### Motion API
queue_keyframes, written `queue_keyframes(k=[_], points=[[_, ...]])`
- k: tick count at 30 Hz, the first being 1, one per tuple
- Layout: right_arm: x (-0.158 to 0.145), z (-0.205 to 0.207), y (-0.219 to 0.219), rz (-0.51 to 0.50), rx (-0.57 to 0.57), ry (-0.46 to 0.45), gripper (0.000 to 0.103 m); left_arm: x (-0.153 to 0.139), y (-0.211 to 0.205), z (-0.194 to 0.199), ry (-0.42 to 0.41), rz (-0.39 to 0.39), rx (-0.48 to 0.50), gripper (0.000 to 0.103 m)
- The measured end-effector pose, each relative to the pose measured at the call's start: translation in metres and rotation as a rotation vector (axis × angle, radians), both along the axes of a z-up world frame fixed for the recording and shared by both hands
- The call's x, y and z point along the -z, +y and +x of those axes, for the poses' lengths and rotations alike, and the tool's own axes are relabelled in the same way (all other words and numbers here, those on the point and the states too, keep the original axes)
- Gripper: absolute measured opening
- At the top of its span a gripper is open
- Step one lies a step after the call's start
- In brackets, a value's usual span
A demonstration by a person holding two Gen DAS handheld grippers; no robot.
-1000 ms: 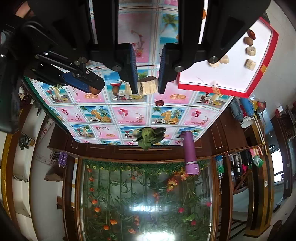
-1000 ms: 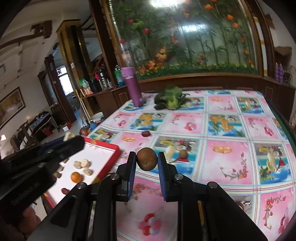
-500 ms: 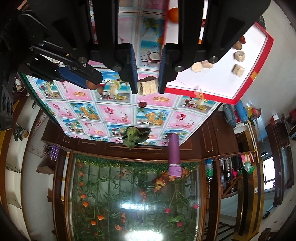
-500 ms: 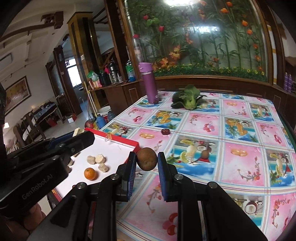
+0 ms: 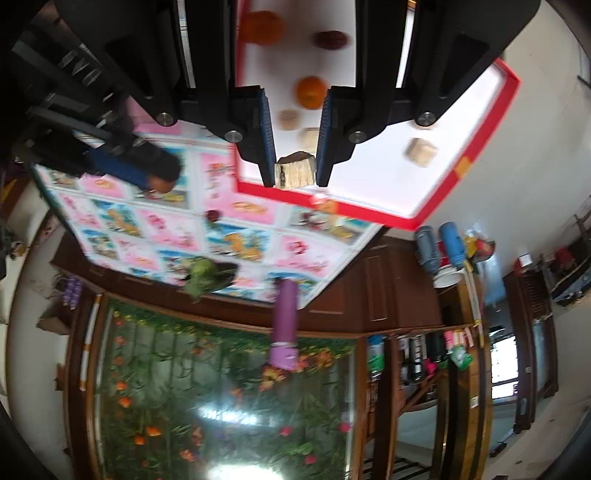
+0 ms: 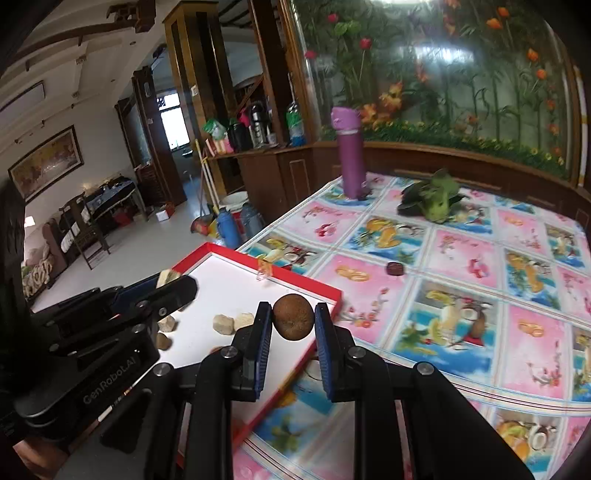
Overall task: Organize fruits
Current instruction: 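Carry the nut and cube over the white tray and open both grippers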
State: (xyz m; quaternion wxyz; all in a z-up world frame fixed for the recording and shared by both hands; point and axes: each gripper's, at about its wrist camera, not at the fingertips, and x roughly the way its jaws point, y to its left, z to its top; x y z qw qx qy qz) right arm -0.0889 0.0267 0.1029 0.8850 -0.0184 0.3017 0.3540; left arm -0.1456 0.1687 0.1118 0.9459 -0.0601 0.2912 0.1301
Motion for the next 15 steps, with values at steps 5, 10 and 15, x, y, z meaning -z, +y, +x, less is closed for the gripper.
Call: queue_keyframes(k=[5, 10, 15], points=[[0.011, 0.022, 0.028, -0.029, -0.029, 0.076, 0.022, 0.007, 0.046, 0.003, 0.043, 0.027, -0.074, 0.023], [0.027, 0.04, 0.056, -0.045, -0.049, 0.159, 0.022, 0.015, 0.082, 0.016, 0.108, 0.054, -0.088, 0.023], [0.043, 0.047, 0.086, -0.089, -0.071, 0.215, 0.022, 0.04, 0.096, 0.039, 0.215, 0.032, -0.052, 0.023]])
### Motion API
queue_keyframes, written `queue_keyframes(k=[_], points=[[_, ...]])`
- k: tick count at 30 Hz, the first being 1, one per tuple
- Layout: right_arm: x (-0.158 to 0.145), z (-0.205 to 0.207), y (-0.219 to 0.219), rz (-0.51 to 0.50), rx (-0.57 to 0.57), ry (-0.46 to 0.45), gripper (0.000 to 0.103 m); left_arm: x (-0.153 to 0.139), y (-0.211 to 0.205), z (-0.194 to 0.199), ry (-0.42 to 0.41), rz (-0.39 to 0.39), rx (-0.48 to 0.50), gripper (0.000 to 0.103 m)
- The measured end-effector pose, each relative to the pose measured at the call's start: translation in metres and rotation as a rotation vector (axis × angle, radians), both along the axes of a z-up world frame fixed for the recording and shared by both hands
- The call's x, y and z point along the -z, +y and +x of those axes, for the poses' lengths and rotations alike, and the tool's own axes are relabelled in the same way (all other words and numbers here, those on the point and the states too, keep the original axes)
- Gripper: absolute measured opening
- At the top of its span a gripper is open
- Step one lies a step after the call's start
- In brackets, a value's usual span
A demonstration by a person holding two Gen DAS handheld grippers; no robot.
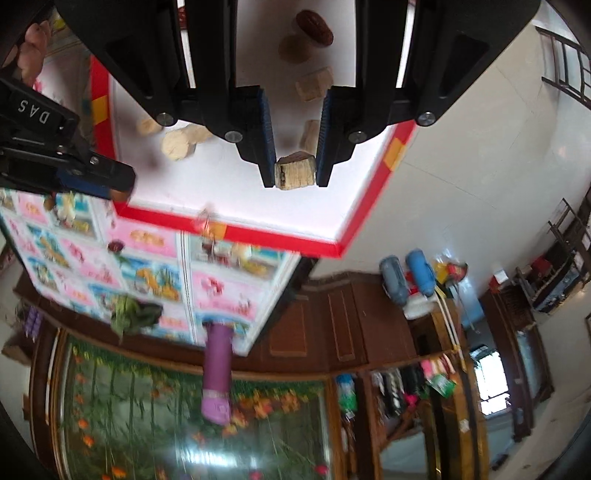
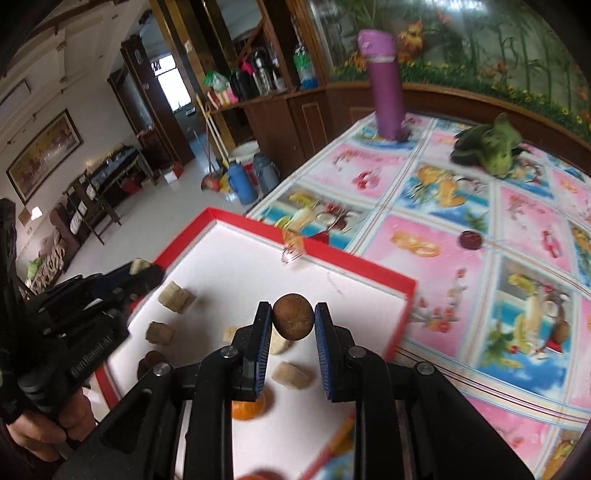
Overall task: Organize fruits
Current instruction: 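Carry the nut and cube over the white tray and open both grippers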
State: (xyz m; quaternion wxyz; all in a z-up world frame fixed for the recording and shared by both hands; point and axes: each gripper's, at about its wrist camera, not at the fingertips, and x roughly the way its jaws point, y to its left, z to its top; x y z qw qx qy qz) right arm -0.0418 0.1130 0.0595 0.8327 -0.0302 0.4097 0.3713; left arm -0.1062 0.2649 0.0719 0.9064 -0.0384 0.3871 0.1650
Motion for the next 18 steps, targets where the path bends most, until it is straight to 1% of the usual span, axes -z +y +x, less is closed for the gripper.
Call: queue_keyframes(k=[3, 7, 11, 16, 18], points=[[0.008, 0.004, 0.015, -0.036, -0.005, 0.011, 0.022, 0.012, -0.001, 0.005, 0.04, -0.03, 0.019, 0.023], [0.016, 0.01, 0.027, -0.062, -0.009, 0.039, 0.022, 0.018, -0.003, 0.006, 0.054, -0.026, 0.016, 0.023], [0.023, 0.013, 0.038, -0.091, -0.007, 0.07, 0.022, 0.022, -0.006, 0.006, 0.069, 0.007, 0.013, 0.023], [0.033, 0.019, 0.046, -0.104, -0.007, 0.123, 0.023, 0.028, -0.005, 0.006, 0.103, 0.014, 0.006, 0.024], [0.032, 0.017, 0.047, -0.107, -0.005, 0.115, 0.023, 0.03, -0.005, 0.007, 0.113, 0.007, 0.001, 0.024]])
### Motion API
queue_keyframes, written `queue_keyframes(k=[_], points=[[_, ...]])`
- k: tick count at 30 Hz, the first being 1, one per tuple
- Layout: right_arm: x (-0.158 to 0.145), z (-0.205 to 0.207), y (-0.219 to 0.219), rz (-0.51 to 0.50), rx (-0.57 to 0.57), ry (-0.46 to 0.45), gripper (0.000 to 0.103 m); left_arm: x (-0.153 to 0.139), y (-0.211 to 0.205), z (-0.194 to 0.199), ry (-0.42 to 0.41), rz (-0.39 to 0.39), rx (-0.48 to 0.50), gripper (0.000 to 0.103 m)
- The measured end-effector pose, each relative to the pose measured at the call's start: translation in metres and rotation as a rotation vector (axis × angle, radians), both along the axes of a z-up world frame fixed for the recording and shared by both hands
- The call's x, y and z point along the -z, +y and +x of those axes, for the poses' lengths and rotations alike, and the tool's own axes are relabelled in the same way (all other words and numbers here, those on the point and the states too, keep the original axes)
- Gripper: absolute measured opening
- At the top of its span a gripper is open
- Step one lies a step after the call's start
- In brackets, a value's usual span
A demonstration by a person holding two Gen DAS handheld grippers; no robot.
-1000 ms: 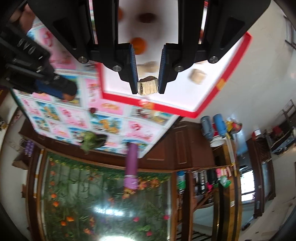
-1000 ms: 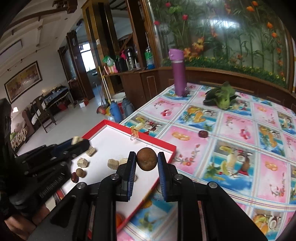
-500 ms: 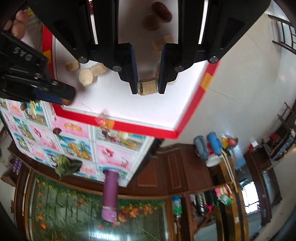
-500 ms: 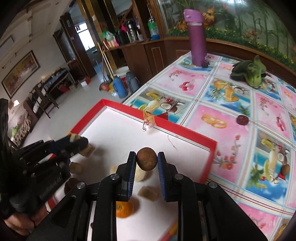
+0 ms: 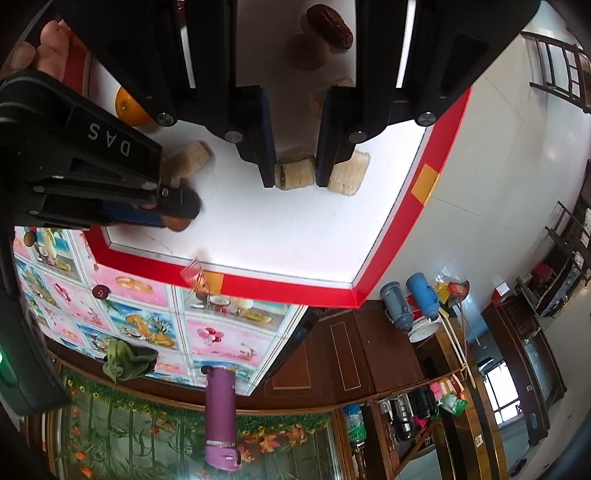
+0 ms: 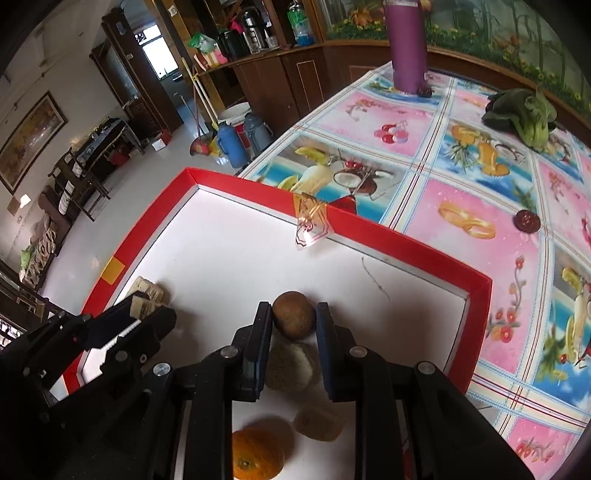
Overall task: Organize fruits
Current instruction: 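Carry the nut and cube over the white tray and open both grippers, then move both open grippers away from the tray toward the table, then grasp a brown round nut with the right gripper while the left gripper grasps a red date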
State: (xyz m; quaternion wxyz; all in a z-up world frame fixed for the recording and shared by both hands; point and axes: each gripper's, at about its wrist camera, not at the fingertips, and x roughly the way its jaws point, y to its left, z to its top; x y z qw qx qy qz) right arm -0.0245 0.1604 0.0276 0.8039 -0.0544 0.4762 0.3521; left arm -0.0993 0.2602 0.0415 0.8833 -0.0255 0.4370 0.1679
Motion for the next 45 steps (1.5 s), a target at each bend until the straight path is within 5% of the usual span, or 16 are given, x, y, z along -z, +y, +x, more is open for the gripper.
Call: queue_keyframes(k=[3, 5, 8, 18, 28, 42, 45], points=[[0.0, 0.0, -0.001, -0.001, -0.01, 0.015, 0.026, 0.002, -0.002, -0.001, 0.016, 0.002, 0.001, 0.028], [-0.003, 0.001, -0.006, 0.01, -0.002, 0.028, 0.033, 0.001, -0.003, -0.002, 0.018, -0.002, 0.002, 0.052], [-0.013, 0.0, -0.021, 0.067, 0.005, 0.024, 0.034, -0.009, -0.007, -0.009, -0.022, 0.026, -0.014, 0.068], [-0.042, 0.016, -0.124, 0.141, 0.141, -0.078, 0.038, -0.048, -0.037, -0.016, -0.119, 0.028, 0.043, 0.077], [-0.017, 0.053, -0.253, 0.123, 0.374, -0.114, 0.038, -0.063, -0.078, 0.005, -0.14, 0.039, 0.118, 0.086], [0.014, 0.074, -0.253, 0.093, 0.368, -0.102, 0.038, -0.069, -0.135, 0.074, -0.096, 0.024, 0.218, 0.087], [0.015, 0.073, -0.251, 0.08, 0.359, -0.114, 0.027, -0.066, -0.145, 0.095, -0.077, 0.025, 0.201, 0.087]])
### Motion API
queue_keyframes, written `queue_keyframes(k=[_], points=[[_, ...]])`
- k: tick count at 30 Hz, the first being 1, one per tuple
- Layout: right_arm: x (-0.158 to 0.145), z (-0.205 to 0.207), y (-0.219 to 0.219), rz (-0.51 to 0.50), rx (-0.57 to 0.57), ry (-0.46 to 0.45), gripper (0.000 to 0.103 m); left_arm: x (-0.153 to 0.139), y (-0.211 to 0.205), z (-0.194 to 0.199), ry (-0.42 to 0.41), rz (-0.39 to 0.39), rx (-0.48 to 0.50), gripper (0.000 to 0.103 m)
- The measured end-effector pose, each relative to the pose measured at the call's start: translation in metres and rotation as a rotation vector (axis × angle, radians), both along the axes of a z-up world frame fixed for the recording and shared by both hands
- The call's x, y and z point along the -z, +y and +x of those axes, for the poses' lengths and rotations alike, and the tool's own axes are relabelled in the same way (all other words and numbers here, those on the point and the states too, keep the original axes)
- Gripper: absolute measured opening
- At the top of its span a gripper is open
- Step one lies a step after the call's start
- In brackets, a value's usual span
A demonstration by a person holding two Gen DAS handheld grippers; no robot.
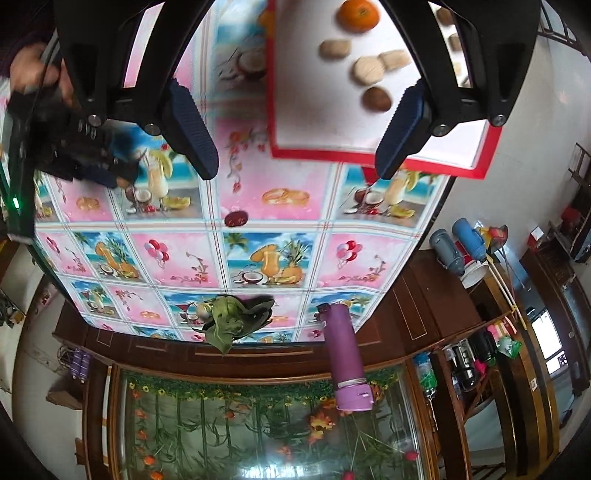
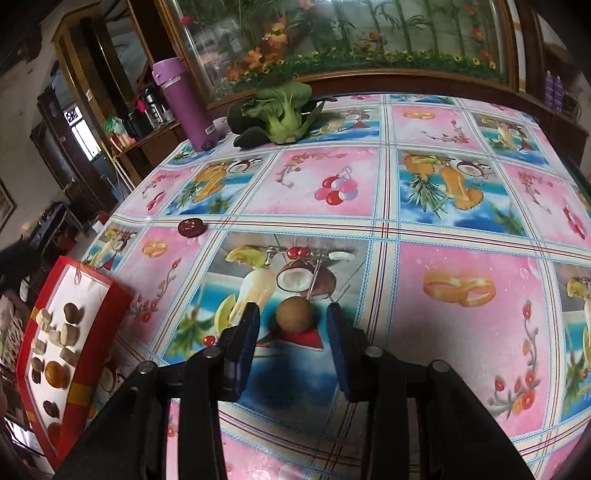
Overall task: Organize fruits
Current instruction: 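Grasp a brown round nut with the right gripper while the left gripper grasps a red date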
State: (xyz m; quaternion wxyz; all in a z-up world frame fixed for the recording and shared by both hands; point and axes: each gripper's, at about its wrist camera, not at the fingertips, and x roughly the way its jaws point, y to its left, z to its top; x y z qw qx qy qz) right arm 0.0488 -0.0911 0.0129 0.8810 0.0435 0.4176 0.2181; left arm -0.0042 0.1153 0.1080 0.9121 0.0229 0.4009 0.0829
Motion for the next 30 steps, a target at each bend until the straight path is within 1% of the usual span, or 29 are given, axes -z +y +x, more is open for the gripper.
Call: queue_keyframes(k=[1, 2, 6, 10, 11, 15, 18, 20, 21, 23, 25, 26, 27, 28, 29, 30], points=[[0.001, 0.0, -0.001, -0.006, 0.005, -0.003, 0.021, 0.001, -0.003, 0.007, 0.007, 0.011, -0.008, 0.087], [0.0, 0.0, -0.001, -0.012, 0.004, -0.005, 0.019, 0.002, -0.006, 0.014, 0.013, 0.022, -0.013, 0.087], [-0.001, -0.003, 0.0, -0.041, 0.008, 0.002, 0.019, 0.01, -0.014, 0.041, 0.037, 0.05, -0.04, 0.087], [-0.001, 0.001, -0.009, 0.031, 0.014, 0.075, 0.019, 0.023, -0.02, 0.072, 0.068, 0.039, -0.059, 0.087], [0.001, 0.002, -0.012, 0.041, 0.016, 0.097, 0.019, 0.028, -0.022, 0.082, 0.089, 0.026, -0.051, 0.087], [0.002, 0.004, -0.018, 0.092, 0.02, 0.14, 0.019, 0.045, -0.024, 0.113, 0.157, -0.008, -0.063, 0.087], [0.002, 0.005, -0.02, 0.112, 0.018, 0.157, 0.019, 0.057, -0.021, 0.133, 0.195, -0.073, -0.069, 0.085], [0.002, 0.005, -0.02, 0.115, 0.018, 0.162, 0.019, 0.065, -0.02, 0.141, 0.225, -0.111, -0.064, 0.078], [0.002, 0.005, -0.02, 0.114, 0.018, 0.162, 0.019, 0.072, -0.018, 0.145, 0.247, -0.145, -0.061, 0.076], [0.002, 0.005, -0.02, 0.112, 0.015, 0.162, 0.019, 0.083, -0.017, 0.149, 0.286, -0.19, -0.057, 0.067], [0.002, 0.005, -0.02, 0.113, 0.014, 0.162, 0.019, 0.089, -0.016, 0.148, 0.302, -0.223, -0.054, 0.061], [0.002, 0.005, -0.02, 0.114, 0.014, 0.162, 0.019, 0.088, -0.019, 0.146, 0.282, -0.215, -0.042, 0.054], [0.002, 0.005, -0.02, 0.114, 0.014, 0.162, 0.019, 0.087, -0.02, 0.145, 0.281, -0.222, -0.026, 0.05], [0.002, 0.005, -0.02, 0.113, 0.013, 0.162, 0.019, 0.086, -0.021, 0.144, 0.282, -0.242, 0.0, 0.044], [0.002, 0.005, -0.02, 0.114, 0.013, 0.161, 0.019, 0.085, -0.023, 0.143, 0.281, -0.258, 0.015, 0.033], [0.002, 0.005, -0.02, 0.116, 0.013, 0.16, 0.019, 0.084, -0.025, 0.141, 0.281, -0.269, 0.029, 0.03]])
